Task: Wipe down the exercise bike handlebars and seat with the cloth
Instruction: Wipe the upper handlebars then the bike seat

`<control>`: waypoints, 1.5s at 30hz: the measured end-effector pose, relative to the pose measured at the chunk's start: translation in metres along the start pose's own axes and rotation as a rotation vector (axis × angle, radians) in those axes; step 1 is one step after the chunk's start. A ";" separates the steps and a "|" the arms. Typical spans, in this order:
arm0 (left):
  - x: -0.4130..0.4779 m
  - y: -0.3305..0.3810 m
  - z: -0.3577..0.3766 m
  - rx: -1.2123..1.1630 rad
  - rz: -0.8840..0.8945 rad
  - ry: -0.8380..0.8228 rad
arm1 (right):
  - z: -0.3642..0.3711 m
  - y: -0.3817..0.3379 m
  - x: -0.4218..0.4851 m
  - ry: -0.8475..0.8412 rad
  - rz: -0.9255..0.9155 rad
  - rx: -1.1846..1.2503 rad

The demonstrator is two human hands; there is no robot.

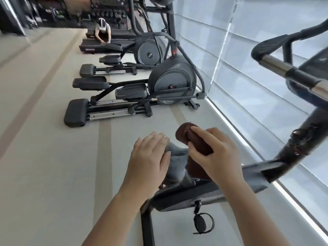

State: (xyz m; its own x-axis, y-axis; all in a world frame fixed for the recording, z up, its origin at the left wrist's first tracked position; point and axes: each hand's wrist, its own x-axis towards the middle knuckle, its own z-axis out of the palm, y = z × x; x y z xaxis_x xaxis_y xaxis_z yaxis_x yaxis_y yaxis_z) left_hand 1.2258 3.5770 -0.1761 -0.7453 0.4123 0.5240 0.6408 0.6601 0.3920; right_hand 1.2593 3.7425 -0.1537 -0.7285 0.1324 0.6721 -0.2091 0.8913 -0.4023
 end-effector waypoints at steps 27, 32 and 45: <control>0.159 -0.357 -0.042 0.008 0.068 -0.125 | 0.334 -0.099 0.179 0.031 0.248 0.011; 0.241 -0.377 -0.003 -0.072 0.183 -0.148 | 0.353 -0.056 0.234 0.116 0.286 -0.083; 0.464 -0.410 0.114 -0.381 0.715 -0.264 | 0.386 0.032 0.352 0.373 0.695 -0.439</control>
State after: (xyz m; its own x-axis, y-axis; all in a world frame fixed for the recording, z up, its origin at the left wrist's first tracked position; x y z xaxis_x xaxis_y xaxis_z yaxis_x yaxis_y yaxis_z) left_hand 0.5957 3.5694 -0.1803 -0.1260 0.8138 0.5674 0.9567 -0.0516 0.2865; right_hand 0.7441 3.6501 -0.1701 -0.3226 0.7673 0.5542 0.5229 0.6326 -0.5714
